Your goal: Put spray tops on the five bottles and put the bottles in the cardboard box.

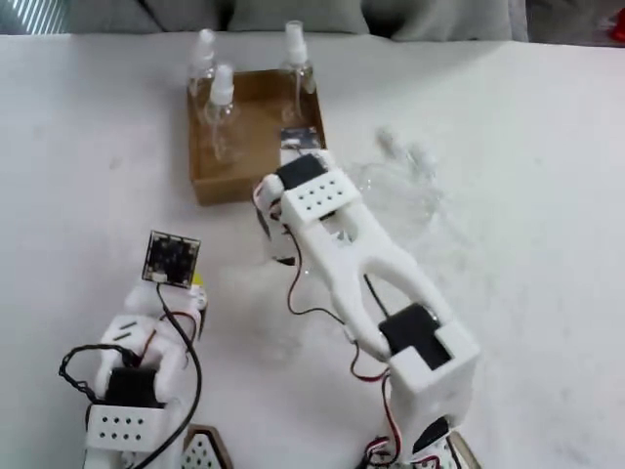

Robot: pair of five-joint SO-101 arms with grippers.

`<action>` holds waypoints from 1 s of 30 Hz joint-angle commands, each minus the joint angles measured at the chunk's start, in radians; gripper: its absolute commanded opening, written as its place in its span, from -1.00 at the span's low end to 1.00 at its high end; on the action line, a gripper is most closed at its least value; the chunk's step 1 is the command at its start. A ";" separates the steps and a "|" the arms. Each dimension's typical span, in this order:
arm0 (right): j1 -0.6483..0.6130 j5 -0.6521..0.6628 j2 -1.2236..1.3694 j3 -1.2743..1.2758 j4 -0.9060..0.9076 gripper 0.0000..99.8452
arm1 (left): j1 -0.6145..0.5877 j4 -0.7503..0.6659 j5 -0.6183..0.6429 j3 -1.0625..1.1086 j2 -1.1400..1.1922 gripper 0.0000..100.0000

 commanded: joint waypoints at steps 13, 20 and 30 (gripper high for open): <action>0.506 0.242 -0.449 0.284 0.183 -0.19 | 0.012 0.120 -0.005 -0.135 -0.012 -0.95; 0.711 0.252 -0.473 0.496 0.054 -0.19 | 0.013 0.209 -0.005 -0.290 -0.010 -0.95; 0.817 0.285 -0.472 0.718 -0.168 -0.19 | 0.120 0.419 -0.005 -0.664 0.249 -0.95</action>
